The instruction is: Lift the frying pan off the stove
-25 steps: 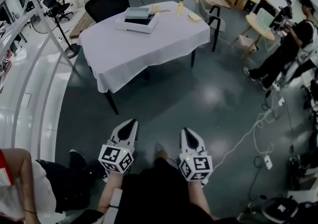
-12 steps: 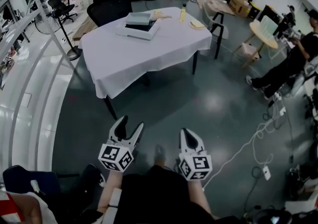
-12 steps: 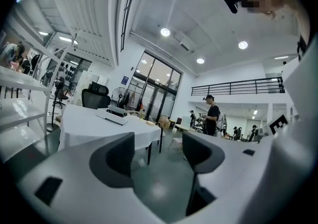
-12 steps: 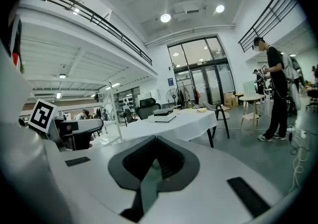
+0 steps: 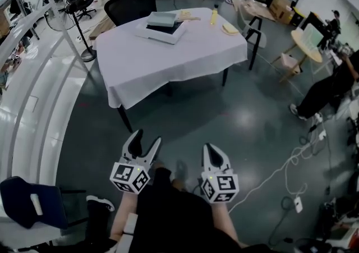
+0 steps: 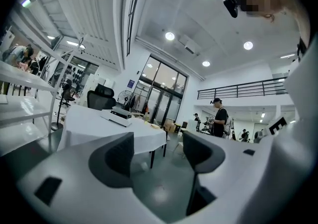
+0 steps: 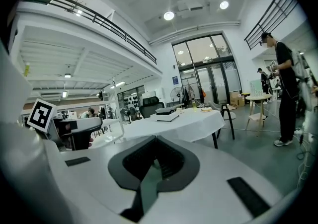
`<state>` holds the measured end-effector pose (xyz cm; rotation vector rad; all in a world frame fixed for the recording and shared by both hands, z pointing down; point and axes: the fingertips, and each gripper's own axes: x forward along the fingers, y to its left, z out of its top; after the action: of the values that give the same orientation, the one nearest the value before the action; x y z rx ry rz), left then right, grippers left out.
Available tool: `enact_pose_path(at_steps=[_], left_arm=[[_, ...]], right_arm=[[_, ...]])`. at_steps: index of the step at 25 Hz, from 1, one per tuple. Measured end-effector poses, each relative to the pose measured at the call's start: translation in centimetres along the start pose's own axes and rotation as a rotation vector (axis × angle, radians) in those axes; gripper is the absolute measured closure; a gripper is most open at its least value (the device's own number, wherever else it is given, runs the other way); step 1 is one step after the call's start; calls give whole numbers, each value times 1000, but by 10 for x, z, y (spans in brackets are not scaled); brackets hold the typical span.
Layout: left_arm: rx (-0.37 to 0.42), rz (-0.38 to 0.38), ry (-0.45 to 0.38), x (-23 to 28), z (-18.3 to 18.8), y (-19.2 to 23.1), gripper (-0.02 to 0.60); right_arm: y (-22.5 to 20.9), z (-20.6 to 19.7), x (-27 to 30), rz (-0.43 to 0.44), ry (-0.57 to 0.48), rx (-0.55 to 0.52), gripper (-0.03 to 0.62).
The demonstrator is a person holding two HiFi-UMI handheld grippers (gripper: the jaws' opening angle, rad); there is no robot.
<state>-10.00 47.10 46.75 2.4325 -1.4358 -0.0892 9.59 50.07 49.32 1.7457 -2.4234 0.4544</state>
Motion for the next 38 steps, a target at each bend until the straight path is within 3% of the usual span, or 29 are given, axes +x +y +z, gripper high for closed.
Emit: enact_pose_path(at_steps=[10,29,38], left_arm=[[-28,6,51,16,-14,7,291],[-12,-32,36,157,53,85,291],[-28,-54,58,206,65,119,291]], right_arm=[[-6,-7,20,11,29,10,588],[-35,74,173,7,-4,-14,588],[-46,87,223,-32,18,-5,588]])
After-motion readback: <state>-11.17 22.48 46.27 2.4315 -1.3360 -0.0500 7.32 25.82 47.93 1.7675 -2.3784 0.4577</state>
